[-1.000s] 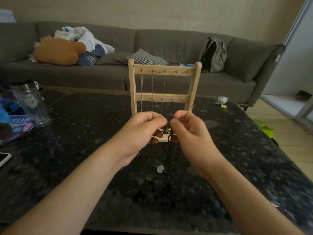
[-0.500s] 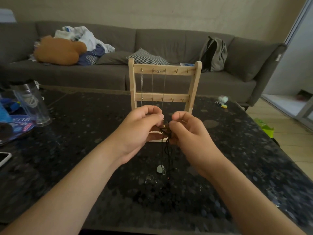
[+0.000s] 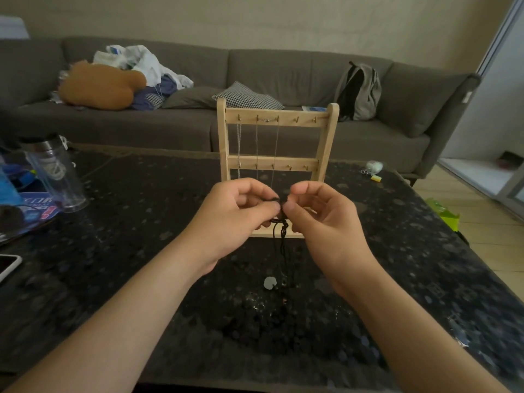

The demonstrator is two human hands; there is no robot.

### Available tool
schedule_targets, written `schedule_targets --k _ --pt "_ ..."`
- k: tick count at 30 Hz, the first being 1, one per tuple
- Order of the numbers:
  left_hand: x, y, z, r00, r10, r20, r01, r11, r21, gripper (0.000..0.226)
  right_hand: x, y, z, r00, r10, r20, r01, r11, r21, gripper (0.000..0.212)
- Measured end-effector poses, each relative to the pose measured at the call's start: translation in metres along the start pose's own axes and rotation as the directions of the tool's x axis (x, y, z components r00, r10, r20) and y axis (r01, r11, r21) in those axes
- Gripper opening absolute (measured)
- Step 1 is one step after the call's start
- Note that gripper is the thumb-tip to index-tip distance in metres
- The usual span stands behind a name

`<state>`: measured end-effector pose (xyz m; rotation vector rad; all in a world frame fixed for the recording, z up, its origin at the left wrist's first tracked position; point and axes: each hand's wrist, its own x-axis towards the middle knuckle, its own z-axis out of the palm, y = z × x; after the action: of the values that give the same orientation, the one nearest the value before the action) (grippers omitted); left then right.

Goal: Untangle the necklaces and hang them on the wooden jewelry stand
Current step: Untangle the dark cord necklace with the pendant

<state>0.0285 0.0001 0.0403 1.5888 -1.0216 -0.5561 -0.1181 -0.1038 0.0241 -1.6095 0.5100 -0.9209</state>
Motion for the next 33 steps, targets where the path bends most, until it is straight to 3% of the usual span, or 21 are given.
schedule_targets --k 7,14,20,25,33 --pt "0.0025 -0.0033 0.0040 1.000 -0.007 -0.012 0.006 0.998 -0.066 0.009 -0.0018 -0.0022 0.0050 1.000 -0.008 0.006 0.008 1.000 0.018 0.026" --pt "0.0019 -0.0025 0.0070 0.980 0.196 -0.042 -0.195 0.981 0.017 0.014 -0.0015 -0.0019 0.0067 0.999 -0.037 0.030 0.039 0.996 -0.077 0.023" --pt "0.0021 -0.0038 0.0059 0.997 0.057 -0.058 -0.056 0.998 0.009 0.013 -0.0010 0.0012 0.0061 1.000 -0.020 0.010 0.021 0.991 -0.130 0.020" --pt "0.0050 -0.0011 0.0048 0.990 -0.140 0.022 0.142 0.968 -0.205 0.029 -0.0015 0.0000 0.0059 1.000 0.026 0.005 -0.025 0.998 -0.064 0.028" --pt "0.0057 -0.0052 0.0052 0.991 -0.130 -0.015 0.120 0.952 -0.281 0.021 0.0003 -0.0011 0.0050 0.989 0.146 0.023 -0.148 0.982 0.116 0.018"
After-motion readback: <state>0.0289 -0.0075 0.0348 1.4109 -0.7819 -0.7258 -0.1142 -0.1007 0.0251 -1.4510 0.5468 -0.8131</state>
